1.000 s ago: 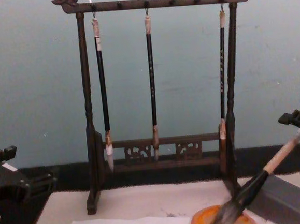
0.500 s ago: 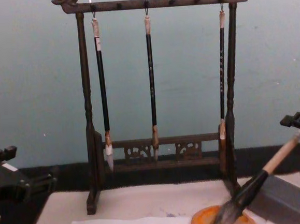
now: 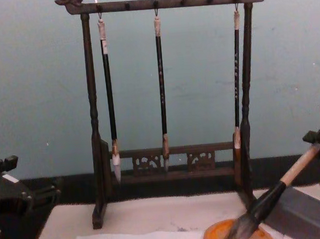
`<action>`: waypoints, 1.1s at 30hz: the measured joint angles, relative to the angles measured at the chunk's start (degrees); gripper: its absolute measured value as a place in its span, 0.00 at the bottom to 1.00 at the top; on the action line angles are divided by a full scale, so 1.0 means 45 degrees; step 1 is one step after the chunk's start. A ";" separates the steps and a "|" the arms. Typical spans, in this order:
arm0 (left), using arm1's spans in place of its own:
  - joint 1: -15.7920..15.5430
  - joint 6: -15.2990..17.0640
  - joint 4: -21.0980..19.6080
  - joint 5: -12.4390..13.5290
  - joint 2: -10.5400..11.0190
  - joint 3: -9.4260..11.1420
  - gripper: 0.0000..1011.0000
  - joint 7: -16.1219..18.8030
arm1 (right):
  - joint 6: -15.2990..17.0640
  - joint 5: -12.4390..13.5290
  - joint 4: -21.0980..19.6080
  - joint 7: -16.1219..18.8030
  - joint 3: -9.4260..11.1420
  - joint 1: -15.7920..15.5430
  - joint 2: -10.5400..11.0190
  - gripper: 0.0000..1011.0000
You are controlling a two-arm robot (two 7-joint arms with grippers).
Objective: Pick up the brush from the inkstone, write on the paper, then place the brush back to its original position.
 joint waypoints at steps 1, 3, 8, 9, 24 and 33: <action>0.0000 0.0000 0.0000 0.0000 0.0000 0.0000 1.00 0.0000 | 0.0000 0.0000 -0.0001 -0.0001 0.0001 -0.0002 0.0001 0.37; -0.0001 0.0000 0.0000 0.0001 0.0000 0.0000 1.00 0.0000 | 0.0000 0.0001 -0.0004 -0.0004 0.0004 -0.0004 0.0000 0.31; 0.0000 0.0000 0.0000 0.0001 0.0000 -0.0001 1.00 0.0000 | 0.0000 0.0003 -0.0014 -0.0007 0.0007 -0.0006 0.0000 0.17; 0.0000 0.0000 -0.0001 0.0001 0.0000 0.0000 1.00 0.0000 | 0.0000 0.0003 -0.0014 -0.0008 0.0007 -0.0006 0.0000 0.17; 0.0000 0.0000 0.0000 0.0001 0.0000 0.0000 1.00 0.0000 | 0.0159 0.0416 -0.0630 -0.0260 -0.0042 -0.0258 0.0182 0.17; 0.0000 0.0000 0.0000 0.0001 0.0000 0.0000 1.00 0.0000 | 0.0186 0.0723 -0.1739 -0.0485 -0.0193 -0.0581 0.0542 0.17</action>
